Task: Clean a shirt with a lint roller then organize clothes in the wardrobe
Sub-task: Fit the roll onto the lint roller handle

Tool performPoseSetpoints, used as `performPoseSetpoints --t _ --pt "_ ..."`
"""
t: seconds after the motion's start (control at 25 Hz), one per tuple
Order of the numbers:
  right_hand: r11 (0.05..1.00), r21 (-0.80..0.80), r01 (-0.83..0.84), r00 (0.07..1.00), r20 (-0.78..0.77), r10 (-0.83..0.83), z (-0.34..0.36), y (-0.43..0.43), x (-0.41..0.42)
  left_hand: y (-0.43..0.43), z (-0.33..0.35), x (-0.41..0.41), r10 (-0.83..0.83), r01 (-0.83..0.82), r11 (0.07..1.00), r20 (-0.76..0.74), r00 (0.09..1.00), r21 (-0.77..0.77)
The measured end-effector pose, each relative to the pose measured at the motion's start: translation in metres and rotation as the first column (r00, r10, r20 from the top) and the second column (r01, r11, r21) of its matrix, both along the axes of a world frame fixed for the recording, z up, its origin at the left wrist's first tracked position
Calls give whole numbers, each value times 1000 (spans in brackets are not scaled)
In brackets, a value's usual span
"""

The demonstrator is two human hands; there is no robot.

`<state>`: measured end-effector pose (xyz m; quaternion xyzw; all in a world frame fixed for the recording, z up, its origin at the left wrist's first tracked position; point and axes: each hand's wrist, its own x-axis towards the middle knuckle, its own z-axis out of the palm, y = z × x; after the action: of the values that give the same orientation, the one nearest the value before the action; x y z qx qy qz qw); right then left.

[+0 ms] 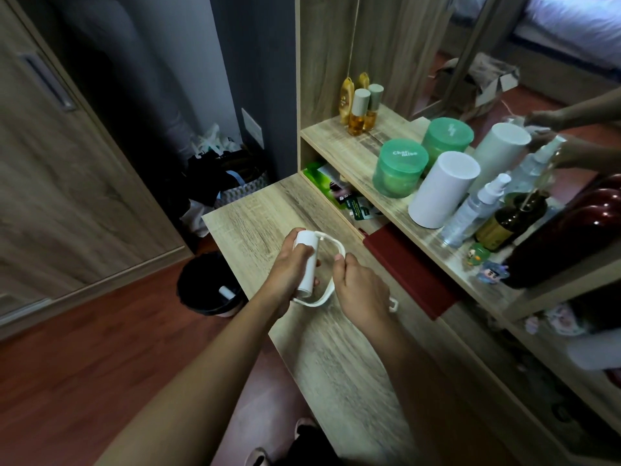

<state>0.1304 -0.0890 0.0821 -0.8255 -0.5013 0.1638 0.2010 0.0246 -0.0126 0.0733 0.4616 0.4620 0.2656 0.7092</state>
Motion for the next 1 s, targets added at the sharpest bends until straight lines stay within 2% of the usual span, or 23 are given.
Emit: performPoseSetpoints --t 0.28,0.6,1.0 --pt "998 -18 -62 997 -36 61 1 2 2 -5 -5 -7 -2 4 999 54 999 -42" --pt "1000 -2 26 1000 13 -26 6 3 -2 -9 -3 -3 17 -1 992 118 993 -128" --pt "1000 8 -7 1000 5 7 12 3 -2 -12 3 -5 41 -22 991 149 988 -129"
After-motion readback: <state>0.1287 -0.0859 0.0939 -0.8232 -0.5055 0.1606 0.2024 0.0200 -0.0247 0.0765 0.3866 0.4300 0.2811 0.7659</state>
